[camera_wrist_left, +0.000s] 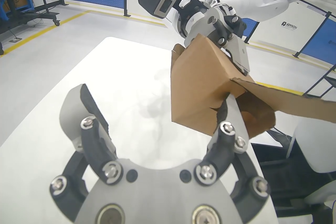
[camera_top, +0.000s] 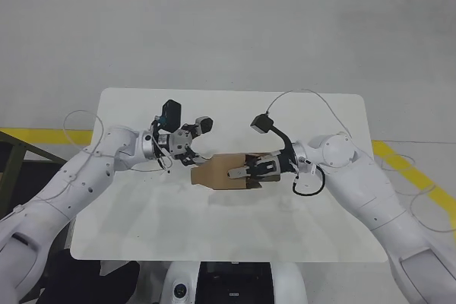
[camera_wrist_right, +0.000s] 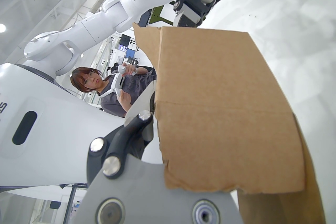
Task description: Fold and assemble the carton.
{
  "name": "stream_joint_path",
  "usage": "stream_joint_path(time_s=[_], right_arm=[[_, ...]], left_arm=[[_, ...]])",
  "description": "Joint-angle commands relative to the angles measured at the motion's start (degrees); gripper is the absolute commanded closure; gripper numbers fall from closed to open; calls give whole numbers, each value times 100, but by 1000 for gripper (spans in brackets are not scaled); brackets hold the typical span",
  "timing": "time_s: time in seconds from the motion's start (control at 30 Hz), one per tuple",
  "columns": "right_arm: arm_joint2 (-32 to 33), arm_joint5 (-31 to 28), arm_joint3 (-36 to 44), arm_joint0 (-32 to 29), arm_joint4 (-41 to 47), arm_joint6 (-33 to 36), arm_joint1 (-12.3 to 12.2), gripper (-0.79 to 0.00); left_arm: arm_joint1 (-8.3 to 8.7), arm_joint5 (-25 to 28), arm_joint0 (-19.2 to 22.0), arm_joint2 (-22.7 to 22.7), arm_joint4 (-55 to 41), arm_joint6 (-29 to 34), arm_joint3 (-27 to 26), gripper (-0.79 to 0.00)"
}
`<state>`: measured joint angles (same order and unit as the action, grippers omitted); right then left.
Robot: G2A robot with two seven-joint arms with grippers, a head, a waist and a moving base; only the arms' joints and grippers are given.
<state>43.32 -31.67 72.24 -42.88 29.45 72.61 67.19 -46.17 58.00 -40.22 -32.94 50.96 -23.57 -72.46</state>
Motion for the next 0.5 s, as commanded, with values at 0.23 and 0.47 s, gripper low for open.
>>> stream_joint_path(time_s=[0.23, 0.47], right_arm=[[-47, -13, -16, 16, 9, -13, -7, 0], [-52, -44, -36, 25, 45, -44, -15, 0]], left_arm=[[-12, 0, 4, -9, 68, -46, 16, -785], [-14, 0, -45, -99, 188, -103, 59, -785]])
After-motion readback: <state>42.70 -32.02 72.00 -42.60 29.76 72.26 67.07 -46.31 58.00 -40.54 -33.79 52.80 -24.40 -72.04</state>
